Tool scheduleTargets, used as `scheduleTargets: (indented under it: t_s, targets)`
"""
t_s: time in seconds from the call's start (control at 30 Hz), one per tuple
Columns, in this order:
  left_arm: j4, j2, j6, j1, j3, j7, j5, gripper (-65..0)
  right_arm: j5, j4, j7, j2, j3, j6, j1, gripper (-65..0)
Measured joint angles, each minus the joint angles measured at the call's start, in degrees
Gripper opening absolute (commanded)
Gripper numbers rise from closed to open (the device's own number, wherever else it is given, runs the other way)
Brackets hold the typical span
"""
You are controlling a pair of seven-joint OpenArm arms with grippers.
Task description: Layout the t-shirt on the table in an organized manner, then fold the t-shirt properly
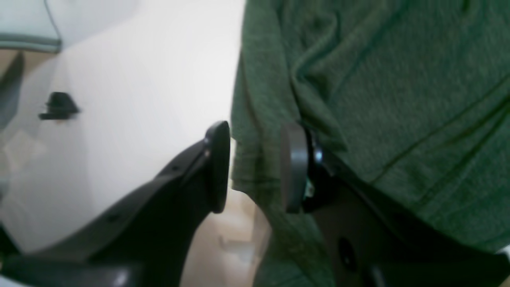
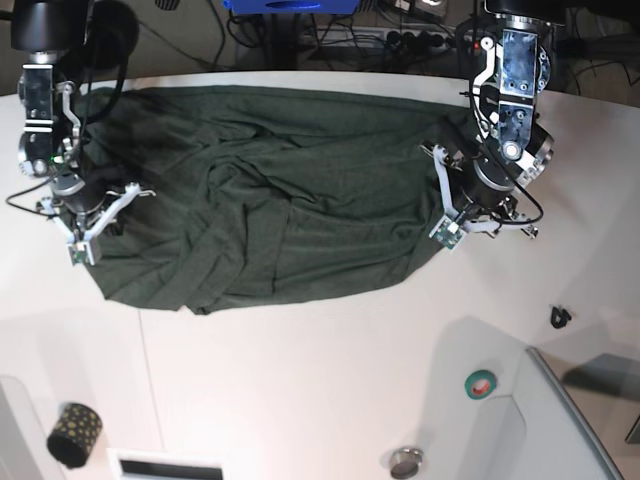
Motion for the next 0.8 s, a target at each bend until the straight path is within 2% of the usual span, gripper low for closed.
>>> scheduleTargets:
  t_s: [0.13,0.27,0.4,0.47,0.57,0.8]
  targets:
    - [-3.76,0.31,-0.07,-1.22,-2.78,0.22,-2.16,-45.3,0.02,0.0,0.0,-0.02,0.0,0.0,0.0,-64.8]
    - [-9.25,-0.26,-0.48,-3.56,-7.5,0.74,-16.87,-45.3,-0.02,0.0,-0.04,-0.04,0.0,-0.02,0.0,-64.8]
    - [-13.0,-4.07,-0.04,-4.09,-8.98,0.46,-26.49,-45.3,0.02,0.0,0.0,0.17,0.0,-0.04,-0.13,-64.8]
    - [-14.47,-5.07,0.39,-3.78,-8.98,1.03,-28.65,-45.3,0.0,0.0,-0.02,0.11,0.0,-0.22,-0.15,-64.8]
    - [-16.02,-4.52,0.09,-3.82,-8.98,0.83,-30.32,-45.3,0.02,0.0,0.02,0.0,0.0,0.0,-0.11,-64.8]
    - [-17.77,-4.61,0.24,-3.8,-8.83,0.83,-30.32,-45.3,0.02,0.0,0.0,-0.04,0.0,-0.17,-0.13,-64.8]
